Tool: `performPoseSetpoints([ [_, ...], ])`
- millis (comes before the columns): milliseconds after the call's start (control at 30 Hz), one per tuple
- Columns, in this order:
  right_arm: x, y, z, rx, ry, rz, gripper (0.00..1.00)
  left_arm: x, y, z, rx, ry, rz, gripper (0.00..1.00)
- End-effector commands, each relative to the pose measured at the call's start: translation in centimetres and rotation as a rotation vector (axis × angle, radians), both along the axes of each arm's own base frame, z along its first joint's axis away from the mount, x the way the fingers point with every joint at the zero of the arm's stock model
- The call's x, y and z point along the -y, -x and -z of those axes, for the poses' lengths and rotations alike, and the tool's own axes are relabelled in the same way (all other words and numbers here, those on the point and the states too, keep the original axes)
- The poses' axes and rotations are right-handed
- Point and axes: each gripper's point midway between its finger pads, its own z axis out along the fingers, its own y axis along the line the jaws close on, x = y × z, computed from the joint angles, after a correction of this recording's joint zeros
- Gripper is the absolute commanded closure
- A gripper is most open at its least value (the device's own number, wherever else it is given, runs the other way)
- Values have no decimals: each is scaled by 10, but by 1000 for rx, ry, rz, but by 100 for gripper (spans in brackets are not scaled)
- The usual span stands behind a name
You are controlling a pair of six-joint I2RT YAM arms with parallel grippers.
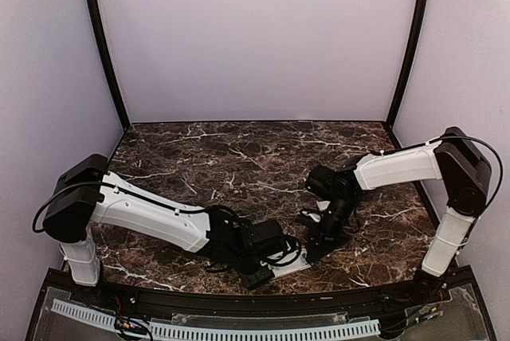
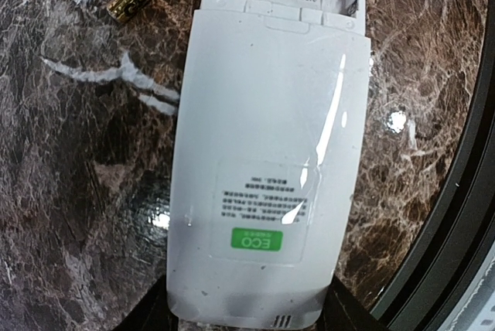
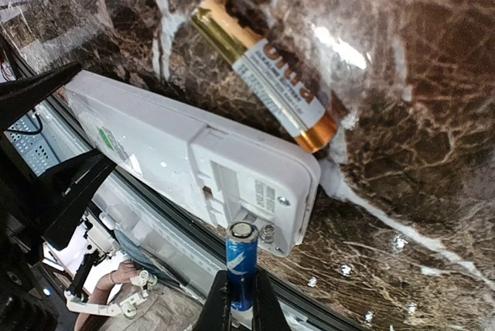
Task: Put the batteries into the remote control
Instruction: Hold the remote control without batteries at the center of the board, then place the battery in the battery compartment.
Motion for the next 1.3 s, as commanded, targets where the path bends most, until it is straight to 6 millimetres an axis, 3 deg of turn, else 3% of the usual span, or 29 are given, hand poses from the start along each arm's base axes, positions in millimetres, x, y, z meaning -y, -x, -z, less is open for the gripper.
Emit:
performPoseSetpoints([
  [0,-1,-4,-2,23,19,-29,100,-9,5,11,-11,-61,-5,46],
  [300,5,-5,4,17,78,-37,100,-8,8,11,-27,-55,5,46],
  [767,-11,-5,12,5,73,-45,100,-7,9,14,-36,-61,14,46],
  [1267,-24,-25,22,65,89,-15,100,-7,10,16,-39,-63,17,45],
])
